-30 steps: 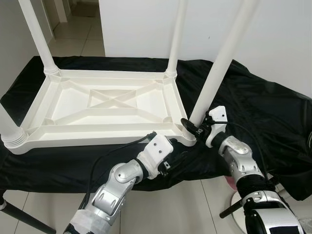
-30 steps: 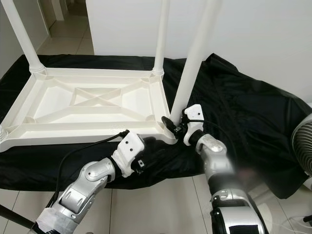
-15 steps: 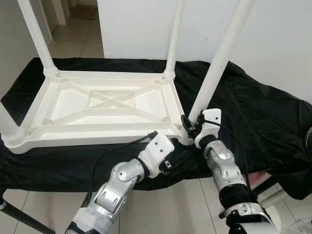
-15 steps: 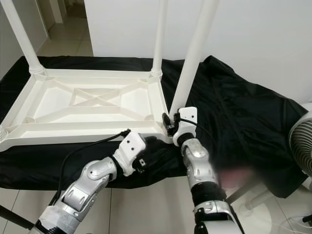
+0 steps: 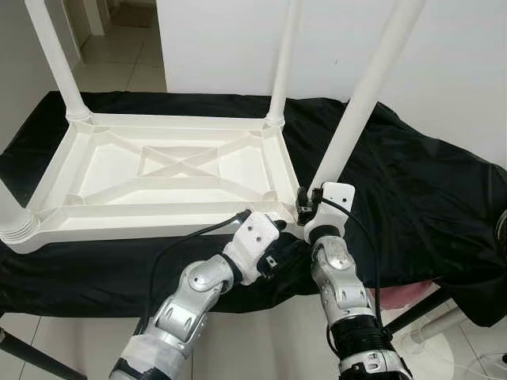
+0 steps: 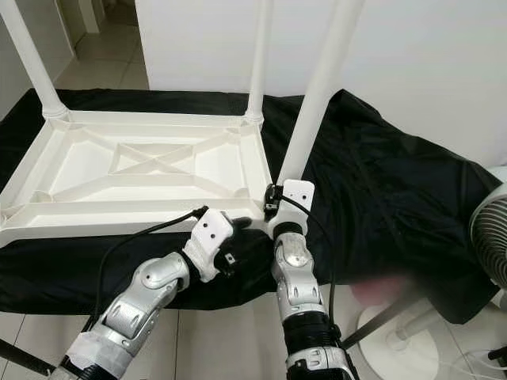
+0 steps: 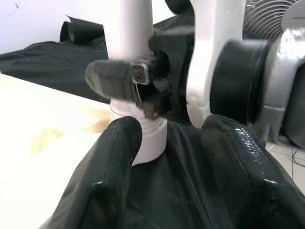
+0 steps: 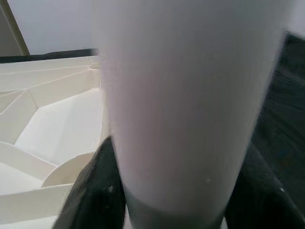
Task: Building children table
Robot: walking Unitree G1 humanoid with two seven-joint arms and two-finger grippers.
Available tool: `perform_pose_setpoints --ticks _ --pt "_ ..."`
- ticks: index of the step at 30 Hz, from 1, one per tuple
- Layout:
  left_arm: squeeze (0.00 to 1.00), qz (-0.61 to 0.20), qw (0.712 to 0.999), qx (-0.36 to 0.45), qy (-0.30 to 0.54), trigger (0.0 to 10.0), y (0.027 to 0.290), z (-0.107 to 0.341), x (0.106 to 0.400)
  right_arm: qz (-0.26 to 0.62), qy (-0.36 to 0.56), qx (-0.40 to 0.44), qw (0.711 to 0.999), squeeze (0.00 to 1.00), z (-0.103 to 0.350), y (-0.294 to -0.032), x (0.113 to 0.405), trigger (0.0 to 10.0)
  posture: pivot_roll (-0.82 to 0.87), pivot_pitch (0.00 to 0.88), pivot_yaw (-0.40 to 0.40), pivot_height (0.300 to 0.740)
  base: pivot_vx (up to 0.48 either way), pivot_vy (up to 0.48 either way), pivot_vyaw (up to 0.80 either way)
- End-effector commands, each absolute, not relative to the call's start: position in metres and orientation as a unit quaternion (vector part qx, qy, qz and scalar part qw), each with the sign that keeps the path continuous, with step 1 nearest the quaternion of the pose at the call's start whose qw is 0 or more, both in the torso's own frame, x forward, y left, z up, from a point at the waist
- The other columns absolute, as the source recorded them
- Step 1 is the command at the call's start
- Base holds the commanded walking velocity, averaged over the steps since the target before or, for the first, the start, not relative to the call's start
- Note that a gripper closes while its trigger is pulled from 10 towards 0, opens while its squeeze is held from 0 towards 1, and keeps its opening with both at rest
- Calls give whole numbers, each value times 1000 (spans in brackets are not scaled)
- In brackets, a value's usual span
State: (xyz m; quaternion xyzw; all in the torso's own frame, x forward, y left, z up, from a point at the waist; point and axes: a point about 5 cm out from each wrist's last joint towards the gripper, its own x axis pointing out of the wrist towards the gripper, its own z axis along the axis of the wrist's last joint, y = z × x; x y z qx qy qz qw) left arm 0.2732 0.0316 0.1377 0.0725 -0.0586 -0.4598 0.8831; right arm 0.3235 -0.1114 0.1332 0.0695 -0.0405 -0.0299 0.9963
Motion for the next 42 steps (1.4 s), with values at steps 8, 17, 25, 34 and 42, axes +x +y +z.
perform_pose_setpoints --ticks 8,17,25,34,42 --pt "0 -453 887 66 -61 10000 32 140 275 -26 -52 80 995 1000 135 -119 316 10000 -39 24 -59 740 0 0 0" --pt "0 -471 878 74 -52 10000 34 135 269 53 -77 64 994 0 139 -130 305 10000 -46 56 -67 740 0 0 0" --pt "0 -495 865 65 -48 10000 32 137 265 125 -77 50 988 0 138 -143 302 10000 -51 54 -57 740 0 0 0" --pt "0 -501 861 73 -47 10000 34 137 265 211 -61 -2 976 0 137 -157 308 10000 -47 55 -43 740 0 0 0" --pt "0 -503 860 78 -43 10000 36 137 265 277 -46 -41 959 0 140 -164 316 10000 -36 54 -39 740 0 0 0"
